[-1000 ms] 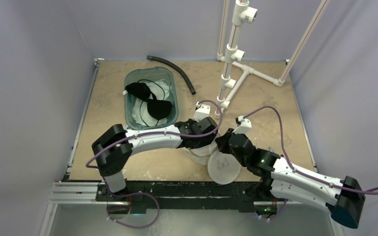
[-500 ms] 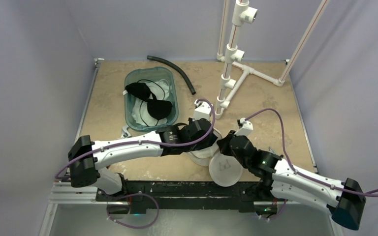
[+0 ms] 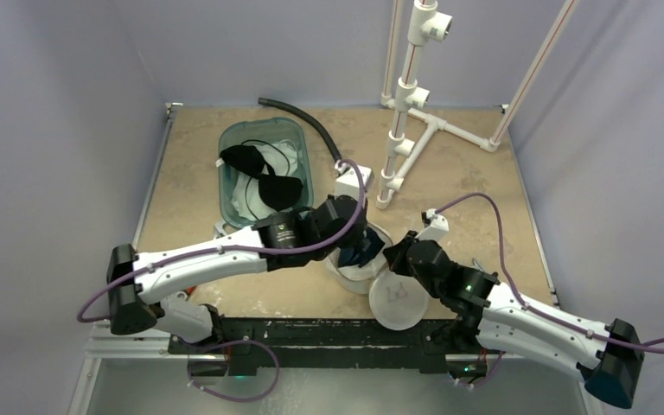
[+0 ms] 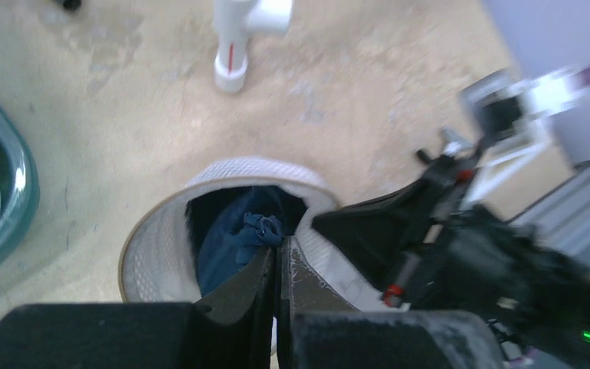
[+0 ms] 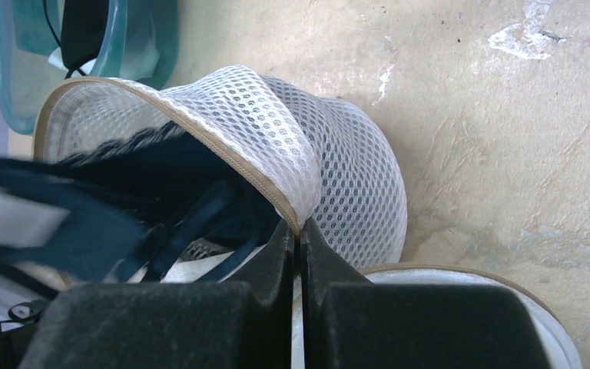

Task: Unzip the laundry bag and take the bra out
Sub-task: Pick up the bra from the laundry bag.

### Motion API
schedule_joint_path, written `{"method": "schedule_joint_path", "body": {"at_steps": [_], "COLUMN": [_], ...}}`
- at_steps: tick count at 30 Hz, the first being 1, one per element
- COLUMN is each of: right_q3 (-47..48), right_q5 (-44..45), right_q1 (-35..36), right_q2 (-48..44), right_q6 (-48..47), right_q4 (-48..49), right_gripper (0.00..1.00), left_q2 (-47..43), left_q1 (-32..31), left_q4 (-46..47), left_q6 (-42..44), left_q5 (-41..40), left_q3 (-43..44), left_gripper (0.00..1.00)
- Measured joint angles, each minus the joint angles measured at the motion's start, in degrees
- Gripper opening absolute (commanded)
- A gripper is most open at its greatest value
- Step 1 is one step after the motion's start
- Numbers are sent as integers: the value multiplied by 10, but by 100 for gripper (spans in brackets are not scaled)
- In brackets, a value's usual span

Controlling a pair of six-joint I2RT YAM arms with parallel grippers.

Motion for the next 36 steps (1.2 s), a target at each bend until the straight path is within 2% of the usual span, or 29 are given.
{"method": "schedule_joint_path", "body": {"at_steps": [4,6,10,13,23,30,36], "right_q3": [0,0,0,0,20,42,75], "right_q5": [0,0,-1,-7,-38,-84,-151], "right_q1": [0,0,0,0,0,0,-1], "right_q2": [-2,-5,-17,-36,-107,-183,-245], "right_q6": [4,5,10,10,-14,-65,-126], "right_q4": [-5,-5,-6,-8,-4,0,30], "right_gripper": [0,11,44,56,76,80,81], "left_q2": [-35,-47,-66,-68,-59,-58,-67], "left_q1": [-1,-1,-1,-1,-1,-1,-1], "left_q4": [-5,-5,-3,-13,-44,-60,-78], "left_q6": [19,31,47,56,83,104,143], "left_q5": [14,28,50,60,78,65,-6], "left_q3": [66,102,143,162,263,300,315], "left_gripper": [0,0,0,0,0,0,0]}}
